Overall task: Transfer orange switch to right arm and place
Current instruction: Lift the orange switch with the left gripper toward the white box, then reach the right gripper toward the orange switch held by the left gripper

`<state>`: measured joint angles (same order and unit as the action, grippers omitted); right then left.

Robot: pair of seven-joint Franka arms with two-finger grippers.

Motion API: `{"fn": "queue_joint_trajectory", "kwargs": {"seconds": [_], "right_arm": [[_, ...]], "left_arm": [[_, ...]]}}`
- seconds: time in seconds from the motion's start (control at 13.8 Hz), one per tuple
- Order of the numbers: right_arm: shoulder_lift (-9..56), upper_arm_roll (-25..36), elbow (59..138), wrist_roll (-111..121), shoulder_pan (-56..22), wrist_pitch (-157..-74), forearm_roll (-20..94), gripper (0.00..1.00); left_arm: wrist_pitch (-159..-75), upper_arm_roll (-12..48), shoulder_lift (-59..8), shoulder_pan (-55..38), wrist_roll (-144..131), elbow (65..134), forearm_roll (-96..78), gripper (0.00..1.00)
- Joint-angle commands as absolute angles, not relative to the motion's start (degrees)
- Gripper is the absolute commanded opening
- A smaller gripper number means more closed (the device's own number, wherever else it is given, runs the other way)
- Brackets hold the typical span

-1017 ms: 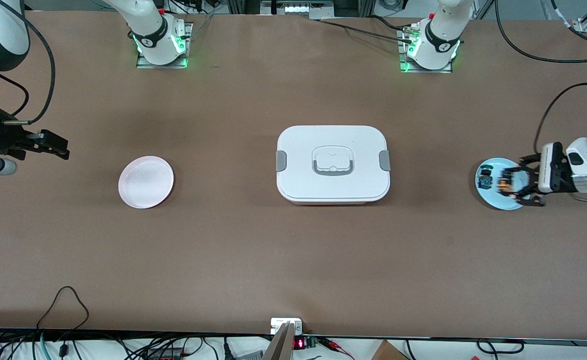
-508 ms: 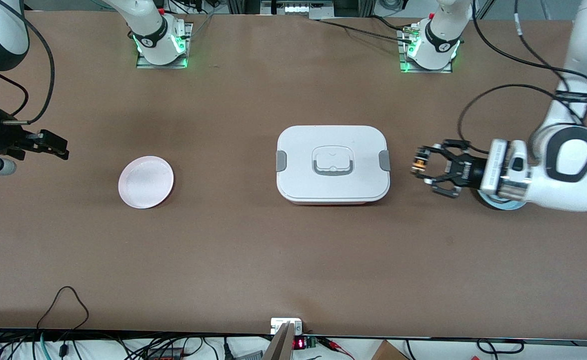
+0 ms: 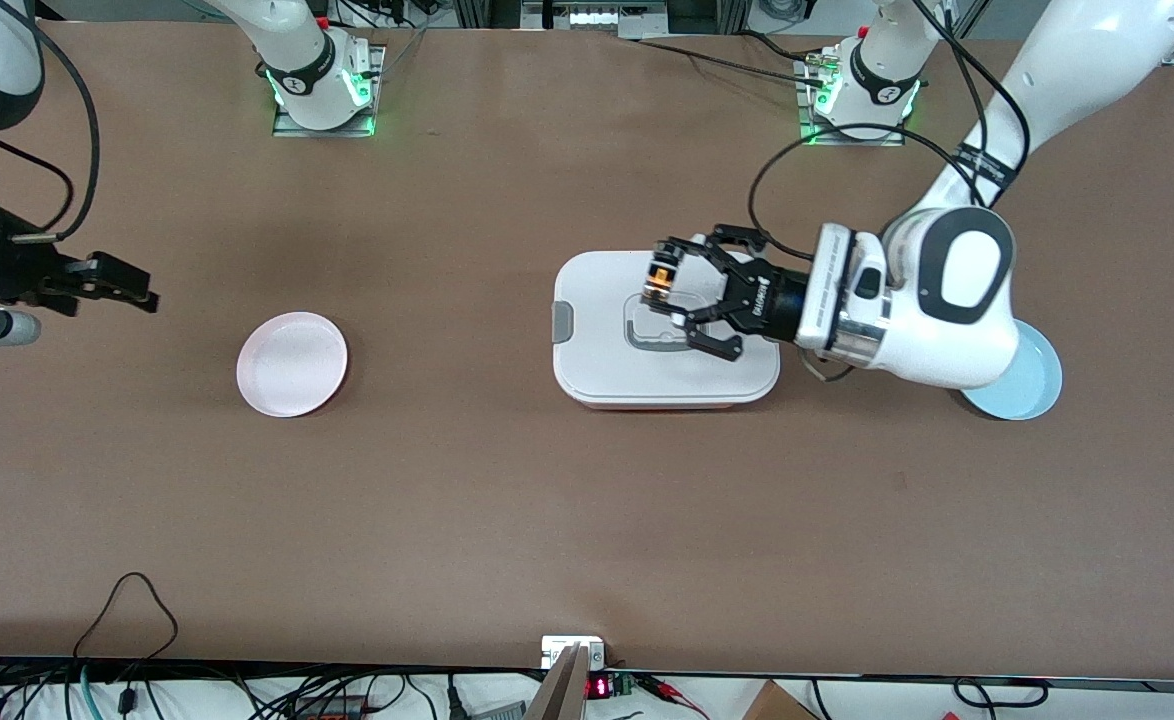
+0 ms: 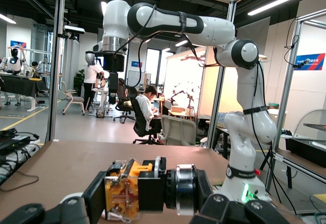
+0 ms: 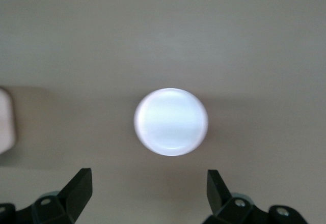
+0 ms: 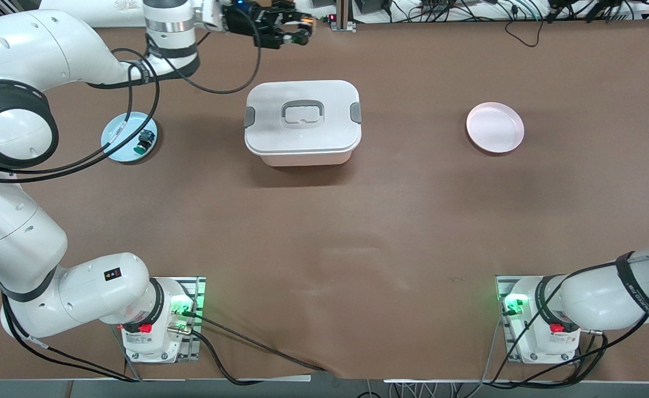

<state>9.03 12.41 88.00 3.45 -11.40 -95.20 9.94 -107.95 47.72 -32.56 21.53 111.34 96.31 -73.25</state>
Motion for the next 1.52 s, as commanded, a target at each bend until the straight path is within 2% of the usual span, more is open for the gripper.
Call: {"fn": "queue_joint_trajectory", "kwargs": {"seconds": [0.0, 0.29, 0.58, 0.87, 1.45], "right_arm": [[8.52, 12.13, 88.24, 4.57, -11.07, -93.70, 20.78, 1.00], [10.36, 11.87, 88.77, 4.66, -11.25, -92.73, 38.27, 1.00], [16.15, 12.04, 88.86, 4.48, -10.90, -86.06, 63.13, 1.00], [20.03, 11.86, 89.30, 4.75, -14.40, -87.80, 77.31, 1.00], [20.83, 11.78, 91.32, 6.06, -29.87, -106.15, 89.37, 1.00]], "left_arm": [[-109.25, 49.74, -30.24, 23.20, 111.53, 100.01, -75.93, 0.00], [-109.16, 50.27, -29.62, 23.90, 111.71, 100.37, -77.16, 0.00], [-108.98, 50.36, -29.18, 24.34, 111.71, 99.93, -77.78, 0.00], [-108.81, 50.62, -29.00, 24.78, 112.58, 99.93, -77.87, 0.00], [-108.98, 50.54, -29.27, 24.70, 115.22, 100.28, -78.49, 0.00]]}}
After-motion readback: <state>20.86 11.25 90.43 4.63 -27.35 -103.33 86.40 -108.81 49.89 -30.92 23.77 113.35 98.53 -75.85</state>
